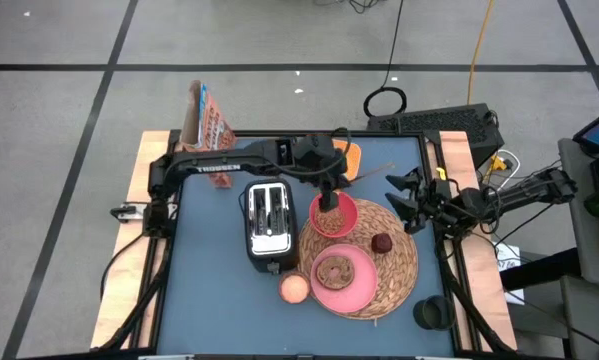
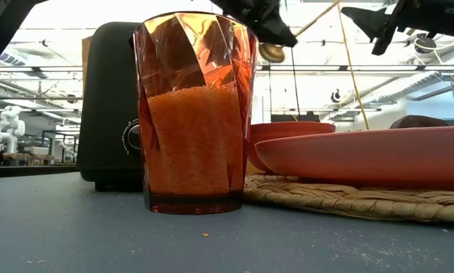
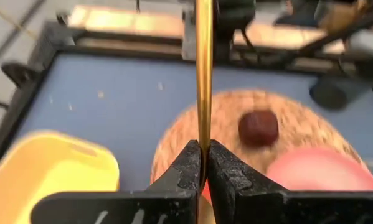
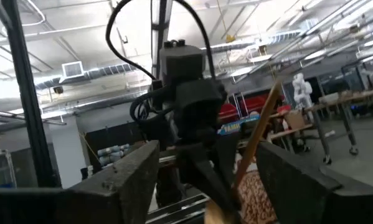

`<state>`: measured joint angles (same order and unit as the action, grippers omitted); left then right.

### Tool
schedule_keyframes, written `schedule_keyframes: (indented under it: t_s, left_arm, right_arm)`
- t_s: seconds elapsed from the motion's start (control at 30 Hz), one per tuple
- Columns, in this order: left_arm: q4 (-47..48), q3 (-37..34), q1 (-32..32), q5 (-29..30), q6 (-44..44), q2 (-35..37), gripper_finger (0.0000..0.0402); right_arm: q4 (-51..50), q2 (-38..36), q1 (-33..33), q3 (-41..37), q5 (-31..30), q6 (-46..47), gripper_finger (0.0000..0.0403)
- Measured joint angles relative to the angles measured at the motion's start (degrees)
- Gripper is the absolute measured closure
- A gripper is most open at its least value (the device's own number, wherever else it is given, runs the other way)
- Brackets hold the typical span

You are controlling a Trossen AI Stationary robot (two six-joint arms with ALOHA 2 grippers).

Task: Arrange a breakfast setting
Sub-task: Put the gold spoon on the table mat

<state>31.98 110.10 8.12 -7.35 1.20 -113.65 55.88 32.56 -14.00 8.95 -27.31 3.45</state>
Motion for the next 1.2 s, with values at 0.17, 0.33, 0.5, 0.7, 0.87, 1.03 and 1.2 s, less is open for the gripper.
schedule_keyframes:
  t_s: [0.17, 0.33, 0.5, 0.7, 0.87, 1.03, 1.2]
  left_arm:
    - [11.6, 0.0, 0.8, -0.7, 0.2, 2.8, 0.0387]
    - [20.4, 0.0, 1.0, -1.9, 0.4, 5.9, 0.0387]
    - [26.1, 0.0, 1.0, -5.0, 0.5, 7.6, 0.0387]
    - [27.2, 0.0, 1.2, -8.9, 0.2, 8.0, 0.0388]
    - [26.9, 0.0, 1.3, -10.2, 0.1, 8.0, 0.0388]
    - [26.8, 0.0, 1.3, -10.4, -1.5, 8.0, 0.0388]
    - [26.1, 0.0, 1.2, -10.4, -3.7, 8.0, 0.0388]
  right_arm:
    - [-3.7, -2.3, 0.0, 0.0, -0.3, 1.9, 0.0136]
    - [-4.3, -6.0, 0.0, 0.2, -1.0, -0.3, 0.0136]
    - [-11.0, -7.9, 0.0, 6.3, -1.0, -4.4, 0.0136]
    - [-39.0, -4.3, 0.1, 22.6, -1.2, -7.1, 0.0136]
    - [-51.0, 3.6, 0.1, 33.2, -1.1, -7.8, 0.0135]
    - [-51.5, 12.5, 0.2, 37.8, -1.0, -13.6, 0.0135]
    - [-51.0, 21.1, 0.2, 39.8, -0.9, -20.5, 0.0135]
